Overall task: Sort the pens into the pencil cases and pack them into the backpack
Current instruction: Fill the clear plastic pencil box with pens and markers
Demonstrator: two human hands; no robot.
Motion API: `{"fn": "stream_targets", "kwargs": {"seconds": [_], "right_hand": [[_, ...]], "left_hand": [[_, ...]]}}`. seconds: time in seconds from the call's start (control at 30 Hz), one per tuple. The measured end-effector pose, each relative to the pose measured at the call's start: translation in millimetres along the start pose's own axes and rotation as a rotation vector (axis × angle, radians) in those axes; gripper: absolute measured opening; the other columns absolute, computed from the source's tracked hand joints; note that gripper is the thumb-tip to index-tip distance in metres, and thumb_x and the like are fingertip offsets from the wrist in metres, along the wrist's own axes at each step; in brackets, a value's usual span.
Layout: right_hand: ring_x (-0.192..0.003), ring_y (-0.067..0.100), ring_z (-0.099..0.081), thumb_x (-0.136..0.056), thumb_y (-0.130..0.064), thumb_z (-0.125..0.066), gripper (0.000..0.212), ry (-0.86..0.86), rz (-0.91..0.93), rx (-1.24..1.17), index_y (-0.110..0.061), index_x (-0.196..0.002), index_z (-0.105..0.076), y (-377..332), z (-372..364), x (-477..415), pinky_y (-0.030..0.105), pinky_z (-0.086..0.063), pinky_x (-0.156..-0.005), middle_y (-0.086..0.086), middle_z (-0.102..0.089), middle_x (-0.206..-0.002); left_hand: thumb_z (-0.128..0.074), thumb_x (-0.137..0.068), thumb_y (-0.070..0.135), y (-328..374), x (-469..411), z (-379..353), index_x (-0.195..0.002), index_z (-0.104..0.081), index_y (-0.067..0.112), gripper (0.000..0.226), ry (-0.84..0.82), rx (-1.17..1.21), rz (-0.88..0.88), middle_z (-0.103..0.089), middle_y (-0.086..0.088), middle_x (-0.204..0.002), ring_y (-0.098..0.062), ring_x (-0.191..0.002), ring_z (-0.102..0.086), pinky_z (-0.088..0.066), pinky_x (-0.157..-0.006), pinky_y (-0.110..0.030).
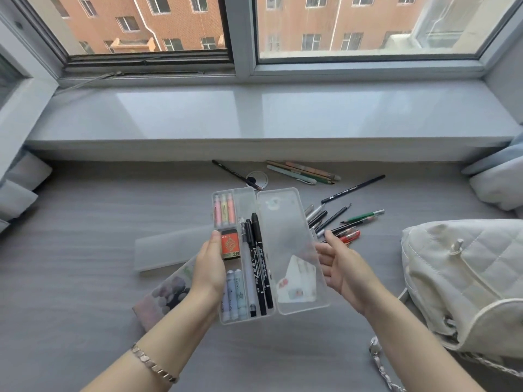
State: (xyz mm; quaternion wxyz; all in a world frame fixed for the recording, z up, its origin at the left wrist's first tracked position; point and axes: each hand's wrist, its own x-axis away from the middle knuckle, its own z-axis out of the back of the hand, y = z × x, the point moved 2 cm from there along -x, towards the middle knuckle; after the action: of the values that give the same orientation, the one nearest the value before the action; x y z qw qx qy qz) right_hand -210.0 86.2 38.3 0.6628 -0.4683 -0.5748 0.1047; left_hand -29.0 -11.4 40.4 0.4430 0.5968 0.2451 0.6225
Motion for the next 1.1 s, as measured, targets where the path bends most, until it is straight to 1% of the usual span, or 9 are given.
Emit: {"fn": "stream_targets", "kwargs": {"seconds": [0.13,0.23,0.37,0.53,0.63,0.73,0.87,1.0,1.1], "right_hand": [[-0.099,0.014,-0.064,-0.087,-0.035,-0.044,0.034,-0.116,0.223,-0.124,-0.019,-0.109,-0.065,1,-20,16,0.038,-0.049,-0.091,-0.002,-0.071,-0.107],[-0.113,-0.011,-0.045,-0.093,-0.029,-0.046,0.03,-0.227,0.312,0.142,-0.051,-0.113,-0.044,5,-45,28,0.011,-0.04,-0.094,-0.027,-0.047,-0.124],[-0.13,-0.001,-0.03,-0.085,-0.03,-0.063,0.057,-0.21,0.391,0.51,-0.063,-0.116,-0.028,21,-61,29,0.014,-0.021,-0.108,-0.01,-0.031,-0.137],[-0.134,-0.002,-0.02,-0.075,-0.034,-0.073,0.093,-0.146,0.409,0.604,-0.031,-0.145,-0.01,30,-55,29,0.017,-0.017,-0.112,-0.014,-0.02,-0.142],[-0.108,0.008,-0.057,-0.08,-0.024,-0.069,0.077,-0.077,0.292,0.344,-0.023,-0.142,-0.023,25,-44,26,0.025,-0.05,-0.09,-0.003,-0.05,-0.127],[-0.08,0.005,-0.068,-0.088,-0.01,-0.058,0.035,-0.159,0.213,0.163,-0.014,-0.122,-0.051,17,-38,25,0.013,-0.051,-0.063,0.003,-0.069,-0.102],[-0.09,0.009,-0.068,-0.08,-0.013,-0.068,0.041,-0.034,0.328,0.258,-0.014,-0.119,-0.056,17,-34,32,0.027,-0.056,-0.079,-0.002,-0.072,-0.099],[-0.089,0.001,-0.061,-0.073,-0.036,-0.071,0.045,0.119,0.561,0.609,-0.034,-0.115,-0.054,15,-42,48,0.022,-0.052,-0.077,-0.014,-0.066,-0.094],[-0.093,0.0,-0.057,-0.078,-0.047,-0.063,0.046,0.065,0.62,0.633,-0.036,-0.121,-0.051,14,-44,49,0.021,-0.05,-0.08,-0.012,-0.061,-0.1]], "left_hand": [[-0.022,-0.099,0.045,-8,-3,2,-0.125,-0.052,0.007,0.055,0.071,-0.11,-0.025,-0.058,-0.009,-0.125,-0.025,-0.118,-0.051,-0.036,-0.103,-0.039],[-0.017,-0.082,0.077,-14,4,-7,-0.13,-0.052,0.02,0.082,-0.032,-0.046,0.041,-0.054,-0.006,-0.135,-0.021,-0.127,-0.047,-0.033,-0.11,-0.044],[-0.032,-0.079,0.076,-13,17,-19,-0.109,-0.065,0.02,0.072,-0.267,0.179,0.196,-0.071,-0.007,-0.107,-0.019,-0.095,-0.068,-0.053,-0.091,-0.035],[-0.047,-0.092,0.041,-18,16,-15,-0.118,-0.054,0.014,0.038,-0.18,-0.024,0.032,-0.066,0.001,-0.108,-0.008,-0.094,-0.063,-0.05,-0.075,-0.019],[-0.047,-0.093,0.038,-17,22,-16,-0.113,-0.058,0.006,0.039,-0.207,0.057,0.045,-0.07,-0.011,-0.105,-0.023,-0.095,-0.068,-0.054,-0.084,-0.038],[-0.049,-0.082,0.048,-17,26,-17,-0.113,-0.06,0.004,0.055,-0.248,0.069,0.031,-0.071,-0.014,-0.106,-0.029,-0.098,-0.068,-0.053,-0.091,-0.046],[-0.048,-0.09,0.037,-17,30,-19,-0.11,-0.059,0.016,0.032,-0.293,0.006,-0.045,-0.072,0.001,-0.1,-0.002,-0.085,-0.07,-0.055,-0.073,-0.017],[-0.069,-0.059,0.069,-12,34,-28,-0.125,-0.043,0.016,0.089,-0.309,0.059,0.01,-0.065,-0.002,-0.117,-0.017,-0.106,-0.064,-0.05,-0.096,-0.039],[-0.073,-0.05,0.069,-11,36,-30,-0.127,-0.038,0.017,0.099,-0.285,0.11,0.104,-0.062,-0.006,-0.118,-0.023,-0.103,-0.065,-0.054,-0.085,-0.043]]}}
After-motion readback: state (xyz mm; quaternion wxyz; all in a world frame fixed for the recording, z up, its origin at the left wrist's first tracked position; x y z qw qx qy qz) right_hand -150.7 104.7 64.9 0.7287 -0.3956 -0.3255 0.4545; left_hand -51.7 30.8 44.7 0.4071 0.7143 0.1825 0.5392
